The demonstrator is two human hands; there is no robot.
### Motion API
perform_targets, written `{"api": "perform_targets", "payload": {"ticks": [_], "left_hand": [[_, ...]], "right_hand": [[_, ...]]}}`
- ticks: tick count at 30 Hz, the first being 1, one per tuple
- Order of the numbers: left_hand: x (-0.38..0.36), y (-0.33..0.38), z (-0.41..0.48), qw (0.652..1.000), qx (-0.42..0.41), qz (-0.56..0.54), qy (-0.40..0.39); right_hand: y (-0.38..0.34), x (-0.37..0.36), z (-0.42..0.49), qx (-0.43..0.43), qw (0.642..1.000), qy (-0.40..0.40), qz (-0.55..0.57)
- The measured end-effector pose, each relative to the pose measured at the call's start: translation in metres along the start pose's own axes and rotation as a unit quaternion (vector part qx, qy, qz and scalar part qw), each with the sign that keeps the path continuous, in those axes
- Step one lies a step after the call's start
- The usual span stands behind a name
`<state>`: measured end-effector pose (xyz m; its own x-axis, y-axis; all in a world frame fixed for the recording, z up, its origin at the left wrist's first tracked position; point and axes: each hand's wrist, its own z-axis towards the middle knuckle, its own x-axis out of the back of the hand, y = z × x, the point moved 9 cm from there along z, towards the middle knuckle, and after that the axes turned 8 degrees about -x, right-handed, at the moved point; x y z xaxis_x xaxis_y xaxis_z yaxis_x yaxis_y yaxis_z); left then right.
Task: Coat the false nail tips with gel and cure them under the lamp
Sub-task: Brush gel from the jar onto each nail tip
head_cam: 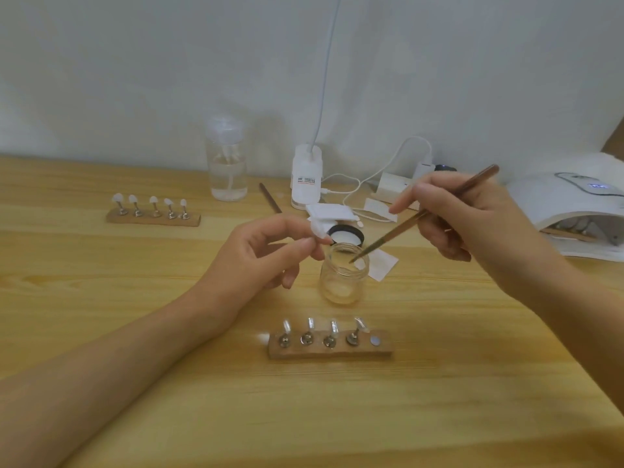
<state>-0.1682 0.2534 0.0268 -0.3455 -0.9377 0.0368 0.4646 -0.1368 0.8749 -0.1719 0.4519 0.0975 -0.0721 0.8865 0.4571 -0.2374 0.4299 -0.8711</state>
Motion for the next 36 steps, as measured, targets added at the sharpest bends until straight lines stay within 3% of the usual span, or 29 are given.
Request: {"api": "perform_targets", "payload": {"ticks": [3, 11, 25, 30, 36], "left_hand": [[0.0, 0.0, 0.0, 1.0, -0.003, 0.003, 0.001], [0.001, -0.001, 0.001, 1.0, -0.008, 0.002, 0.011], [0.01, -0.007, 0.0, 0.996, 0.026, 0.046, 0.066], [0.014, -0.012, 0.0, 0.993, 0.052, 0.063, 0.084], [0.009, -0.015, 0.0, 0.991, 0.059, 0.107, 0.05]], "right_hand": [[0.013, -0.008, 0.003, -0.032, 0.999, -0.012, 0.013], [0.023, -0.033, 0.003, -0.013, 0.998, -0.053, 0.016], [0.024, -0.012, 0.009, -0.009, 0.996, -0.031, 0.089], [0.035, 0.004, 0.014, -0.035, 0.98, -0.024, 0.192], [0.074, -0.005, 0.014, -0.104, 0.951, -0.038, 0.287]]}}
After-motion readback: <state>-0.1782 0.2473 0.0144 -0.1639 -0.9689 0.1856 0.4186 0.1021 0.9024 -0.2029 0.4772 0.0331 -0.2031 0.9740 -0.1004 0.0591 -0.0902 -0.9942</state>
